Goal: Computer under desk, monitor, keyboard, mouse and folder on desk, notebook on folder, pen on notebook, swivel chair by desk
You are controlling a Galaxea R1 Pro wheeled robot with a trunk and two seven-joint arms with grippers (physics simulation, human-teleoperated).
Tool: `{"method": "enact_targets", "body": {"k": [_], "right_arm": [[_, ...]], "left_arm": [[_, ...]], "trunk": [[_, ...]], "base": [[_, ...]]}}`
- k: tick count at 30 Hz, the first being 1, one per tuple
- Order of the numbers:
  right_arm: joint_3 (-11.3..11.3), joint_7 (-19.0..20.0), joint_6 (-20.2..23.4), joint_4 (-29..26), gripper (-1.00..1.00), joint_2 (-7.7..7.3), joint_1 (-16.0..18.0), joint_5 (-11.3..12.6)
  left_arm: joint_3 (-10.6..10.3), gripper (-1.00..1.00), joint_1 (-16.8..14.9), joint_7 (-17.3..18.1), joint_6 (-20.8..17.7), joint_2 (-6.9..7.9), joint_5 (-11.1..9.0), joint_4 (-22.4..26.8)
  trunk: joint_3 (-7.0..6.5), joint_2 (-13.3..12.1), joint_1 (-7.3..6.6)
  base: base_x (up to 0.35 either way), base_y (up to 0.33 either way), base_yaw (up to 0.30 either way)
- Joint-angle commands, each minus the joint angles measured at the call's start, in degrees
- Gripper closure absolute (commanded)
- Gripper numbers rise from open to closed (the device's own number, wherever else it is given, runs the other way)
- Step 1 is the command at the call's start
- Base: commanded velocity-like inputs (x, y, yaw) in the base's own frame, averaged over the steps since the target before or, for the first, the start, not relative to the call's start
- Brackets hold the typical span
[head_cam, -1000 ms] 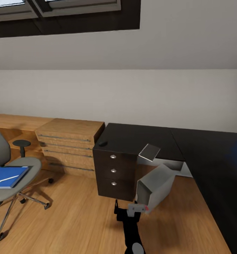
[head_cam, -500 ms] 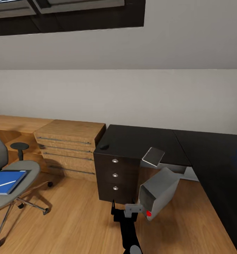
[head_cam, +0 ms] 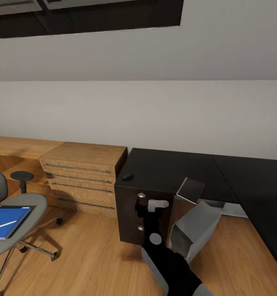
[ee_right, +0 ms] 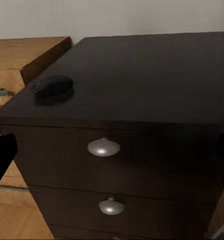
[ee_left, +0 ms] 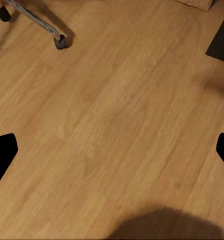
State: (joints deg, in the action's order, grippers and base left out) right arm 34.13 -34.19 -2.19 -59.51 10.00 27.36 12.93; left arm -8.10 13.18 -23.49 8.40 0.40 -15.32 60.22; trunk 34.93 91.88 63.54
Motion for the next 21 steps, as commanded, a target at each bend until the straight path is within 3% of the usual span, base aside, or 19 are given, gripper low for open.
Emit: {"method": "enact_targets", "body": {"k": [1, 5, 9, 21], "right_arm": [[-0.2, -0.8, 1.6, 0.1, -1.00, 0.00, 1.9, 1.1], [-3.4, -1.4, 7.4, 2.9, -1.00, 0.00, 5.3, 3.5], [-6.5, -1.4, 8.8, 10.4, -1.00, 0.00, 5.9, 3.9], [-6.1, -1.5, 9.4, 12.0, -1.00, 0.00, 6.0, 3.8]], "left_arm": [[-0.2, -1.00, 0.0, -0.2, 0.9, 0.04, -0.6, 0.0], [-0.2, -1.00, 0.0, -0.2, 1.7, 0.04, -0.6, -0.8], [-0.2, -1.00, 0.0, -0.2, 1.9, 0.00, -0.6, -1.0], [-0.2, -1.00, 0.0, -0.2, 1.9, 0.04, -0.5, -1.1]], "trunk": [[0.05, 0.0, 0.02], [0.05, 0.0, 0.02], [0.05, 0.0, 0.02], [0.05, 0.0, 0.02]], "base": [[0.222, 0.002, 0.000], [0.280, 0.001, 0.000], [0.318, 0.000, 0.000], [0.324, 0.000, 0.000]]}}
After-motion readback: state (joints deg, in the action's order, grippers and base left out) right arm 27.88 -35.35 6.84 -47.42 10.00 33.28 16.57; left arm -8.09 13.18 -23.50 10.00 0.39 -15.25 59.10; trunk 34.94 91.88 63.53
